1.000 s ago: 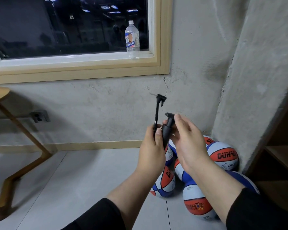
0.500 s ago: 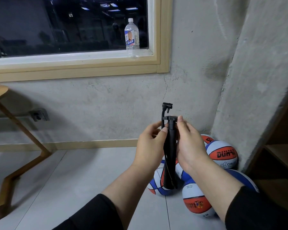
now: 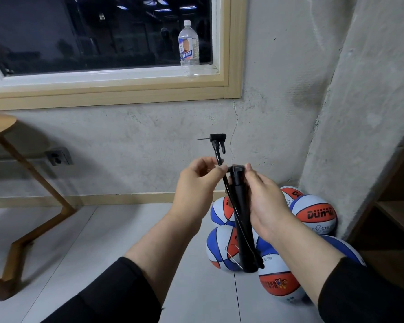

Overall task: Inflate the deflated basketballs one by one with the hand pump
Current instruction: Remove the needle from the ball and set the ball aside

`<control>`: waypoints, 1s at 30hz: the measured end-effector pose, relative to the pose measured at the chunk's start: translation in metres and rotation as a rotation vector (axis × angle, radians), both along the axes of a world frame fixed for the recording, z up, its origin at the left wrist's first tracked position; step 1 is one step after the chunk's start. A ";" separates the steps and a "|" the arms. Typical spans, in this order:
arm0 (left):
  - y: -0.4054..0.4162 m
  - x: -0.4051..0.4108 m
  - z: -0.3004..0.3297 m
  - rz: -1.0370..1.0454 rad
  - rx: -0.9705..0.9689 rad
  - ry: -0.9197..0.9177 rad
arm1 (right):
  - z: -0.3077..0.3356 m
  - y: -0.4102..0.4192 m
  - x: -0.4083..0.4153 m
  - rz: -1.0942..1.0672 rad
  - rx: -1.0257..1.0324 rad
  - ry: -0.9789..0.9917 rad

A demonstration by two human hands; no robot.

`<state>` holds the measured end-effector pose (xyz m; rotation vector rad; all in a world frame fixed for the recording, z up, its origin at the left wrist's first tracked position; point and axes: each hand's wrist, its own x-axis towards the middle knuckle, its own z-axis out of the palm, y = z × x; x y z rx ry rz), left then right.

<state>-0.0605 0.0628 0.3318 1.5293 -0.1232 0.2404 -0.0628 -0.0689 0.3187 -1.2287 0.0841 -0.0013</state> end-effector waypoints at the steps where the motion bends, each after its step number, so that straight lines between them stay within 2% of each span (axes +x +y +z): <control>1: 0.002 0.000 0.002 -0.014 0.011 -0.008 | 0.000 0.001 -0.001 0.008 -0.009 -0.002; 7: 0.011 0.001 0.004 -0.147 0.049 0.011 | -0.002 0.006 -0.003 0.085 0.002 -0.045; 12: 0.015 0.000 0.004 -0.217 0.101 -0.014 | -0.001 0.002 -0.001 0.120 -0.075 -0.053; 17: 0.019 0.003 0.002 -0.194 0.165 -0.052 | 0.001 0.001 -0.004 0.236 -0.143 -0.099; 20: 0.019 0.002 0.002 -0.175 0.123 -0.028 | -0.001 0.003 -0.003 0.281 -0.186 -0.151; 25: 0.022 0.002 0.003 -0.179 0.030 0.073 | -0.004 0.005 -0.003 0.248 -0.198 -0.107; 30: 0.027 0.003 0.005 -0.195 0.025 0.103 | -0.006 0.005 -0.003 0.239 -0.239 -0.101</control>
